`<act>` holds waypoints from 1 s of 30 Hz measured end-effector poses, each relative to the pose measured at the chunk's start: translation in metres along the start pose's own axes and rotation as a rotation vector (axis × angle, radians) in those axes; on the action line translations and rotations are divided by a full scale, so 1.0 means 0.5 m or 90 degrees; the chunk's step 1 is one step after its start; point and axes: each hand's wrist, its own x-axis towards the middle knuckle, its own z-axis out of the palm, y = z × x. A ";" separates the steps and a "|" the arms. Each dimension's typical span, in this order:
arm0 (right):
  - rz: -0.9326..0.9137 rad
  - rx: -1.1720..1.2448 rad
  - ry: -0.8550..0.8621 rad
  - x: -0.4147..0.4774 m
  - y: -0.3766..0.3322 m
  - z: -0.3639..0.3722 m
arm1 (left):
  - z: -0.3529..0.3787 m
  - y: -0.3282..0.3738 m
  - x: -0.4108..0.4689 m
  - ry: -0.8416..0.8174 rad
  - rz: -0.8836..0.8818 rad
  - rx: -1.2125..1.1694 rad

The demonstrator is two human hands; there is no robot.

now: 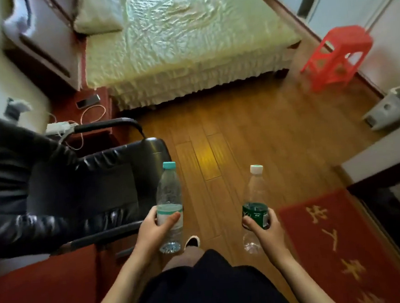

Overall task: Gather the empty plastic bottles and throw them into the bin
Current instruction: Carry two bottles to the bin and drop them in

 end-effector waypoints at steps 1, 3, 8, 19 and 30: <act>0.008 0.013 0.030 0.016 -0.001 -0.013 | 0.016 0.019 0.027 -0.020 0.005 0.013; 0.022 0.038 0.078 0.056 -0.013 -0.035 | 0.046 0.057 0.085 -0.046 0.019 0.040; 0.039 0.079 0.160 0.197 -0.053 -0.085 | 0.124 0.153 0.251 -0.111 0.034 0.086; 0.086 0.127 0.350 0.565 -0.176 -0.204 | 0.367 0.496 0.682 -0.305 0.089 0.145; 0.136 0.196 0.487 0.836 -0.226 -0.426 | 0.740 0.739 0.944 -0.429 0.102 0.211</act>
